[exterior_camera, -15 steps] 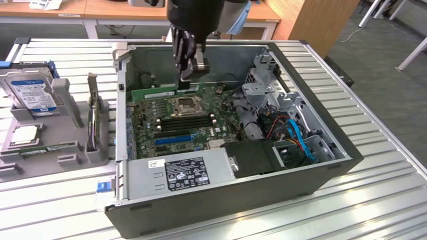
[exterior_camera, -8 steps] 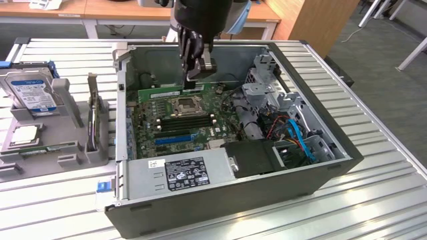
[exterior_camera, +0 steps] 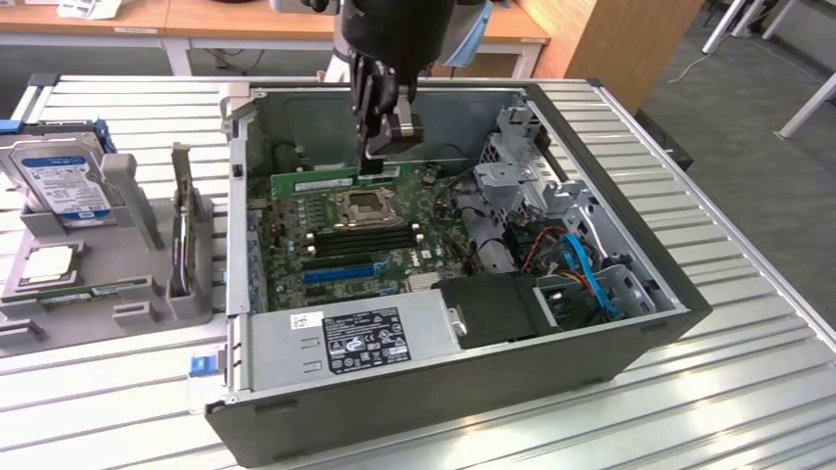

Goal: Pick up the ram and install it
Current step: 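Pick up the ram and move it above insertion slot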

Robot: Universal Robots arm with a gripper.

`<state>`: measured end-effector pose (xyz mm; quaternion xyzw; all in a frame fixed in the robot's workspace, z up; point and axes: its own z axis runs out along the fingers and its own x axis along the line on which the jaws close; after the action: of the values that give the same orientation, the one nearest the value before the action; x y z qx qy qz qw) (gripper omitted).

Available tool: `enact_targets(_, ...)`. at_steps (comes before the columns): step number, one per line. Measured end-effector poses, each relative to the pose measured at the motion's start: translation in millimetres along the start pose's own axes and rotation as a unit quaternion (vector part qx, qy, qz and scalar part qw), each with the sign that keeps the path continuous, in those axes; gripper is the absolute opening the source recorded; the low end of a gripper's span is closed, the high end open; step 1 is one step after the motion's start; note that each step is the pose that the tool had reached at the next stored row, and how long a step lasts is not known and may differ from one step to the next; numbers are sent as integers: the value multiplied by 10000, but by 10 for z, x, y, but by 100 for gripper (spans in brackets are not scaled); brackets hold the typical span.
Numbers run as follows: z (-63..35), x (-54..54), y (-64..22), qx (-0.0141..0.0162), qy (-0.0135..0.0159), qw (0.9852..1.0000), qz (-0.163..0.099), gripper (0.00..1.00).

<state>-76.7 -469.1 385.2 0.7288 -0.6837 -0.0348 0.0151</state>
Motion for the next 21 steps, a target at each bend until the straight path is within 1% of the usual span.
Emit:
enact_targets(3, 1, 0, -2, 4, -9, 9999, 124, 12)
enact_targets(9, 0, 1, -9, 5, -13, 9999, 136, 12)
enact_targets(13, -6, 6, -84, 4, -15, 9999, 140, 12)
enact_targets(21, -18, 17, -264, 3, -16, 9999, 146, 12)
